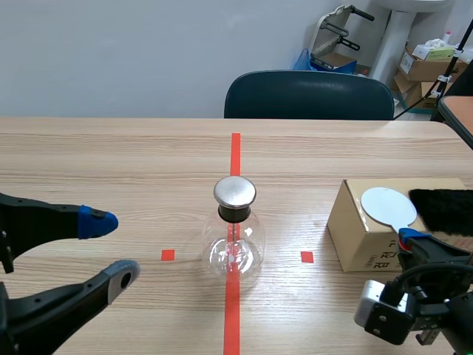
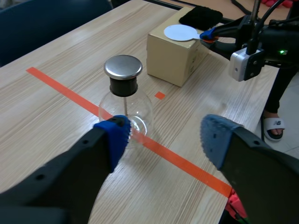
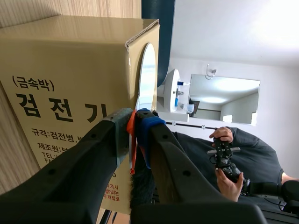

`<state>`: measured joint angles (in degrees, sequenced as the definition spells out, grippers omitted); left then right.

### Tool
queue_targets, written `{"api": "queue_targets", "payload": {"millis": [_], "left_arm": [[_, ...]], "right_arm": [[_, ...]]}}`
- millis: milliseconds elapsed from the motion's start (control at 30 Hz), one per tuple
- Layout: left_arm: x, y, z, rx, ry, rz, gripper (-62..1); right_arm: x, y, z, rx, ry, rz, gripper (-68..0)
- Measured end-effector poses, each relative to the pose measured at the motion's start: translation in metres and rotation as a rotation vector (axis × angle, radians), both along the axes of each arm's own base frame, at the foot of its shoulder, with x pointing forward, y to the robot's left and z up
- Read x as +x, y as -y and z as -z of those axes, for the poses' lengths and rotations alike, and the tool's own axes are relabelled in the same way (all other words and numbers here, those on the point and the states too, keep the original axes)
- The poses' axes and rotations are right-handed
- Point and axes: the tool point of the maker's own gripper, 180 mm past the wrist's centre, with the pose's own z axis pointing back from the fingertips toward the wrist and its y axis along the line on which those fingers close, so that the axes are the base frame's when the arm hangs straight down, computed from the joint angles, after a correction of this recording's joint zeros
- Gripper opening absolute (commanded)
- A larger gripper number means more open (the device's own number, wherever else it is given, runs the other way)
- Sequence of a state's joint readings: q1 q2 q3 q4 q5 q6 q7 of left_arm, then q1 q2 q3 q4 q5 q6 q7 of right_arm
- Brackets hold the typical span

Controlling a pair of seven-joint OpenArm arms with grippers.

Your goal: Do the electroscope experiment

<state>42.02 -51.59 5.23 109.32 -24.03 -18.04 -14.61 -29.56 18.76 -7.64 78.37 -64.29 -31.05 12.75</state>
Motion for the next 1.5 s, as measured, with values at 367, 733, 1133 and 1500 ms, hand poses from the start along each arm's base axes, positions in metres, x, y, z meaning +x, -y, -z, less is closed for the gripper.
{"api": "queue_targets", "payload": {"millis": [367,733,1133,1500], "left_arm": [[-0.001,-0.001,0.006,0.069,0.04,0.021,-59.4],[0.013,-0.016,0.023,0.109,0.043,-0.043,-59.4],[0.024,-0.016,0.062,0.145,0.004,-0.055,-59.4],[0.042,-0.015,0.089,0.147,-0.019,-0.096,-59.4]], "right_arm": [[0.006,0.005,-0.01,-0.015,0.029,0.039,-66.7],[0.024,-0.013,-0.055,-0.036,0.164,0.054,-66.7],[0.05,-0.044,-0.076,-0.002,0.252,0.102,-66.7],[0.054,-0.075,-0.083,0.016,0.287,0.074,-66.7]]}}
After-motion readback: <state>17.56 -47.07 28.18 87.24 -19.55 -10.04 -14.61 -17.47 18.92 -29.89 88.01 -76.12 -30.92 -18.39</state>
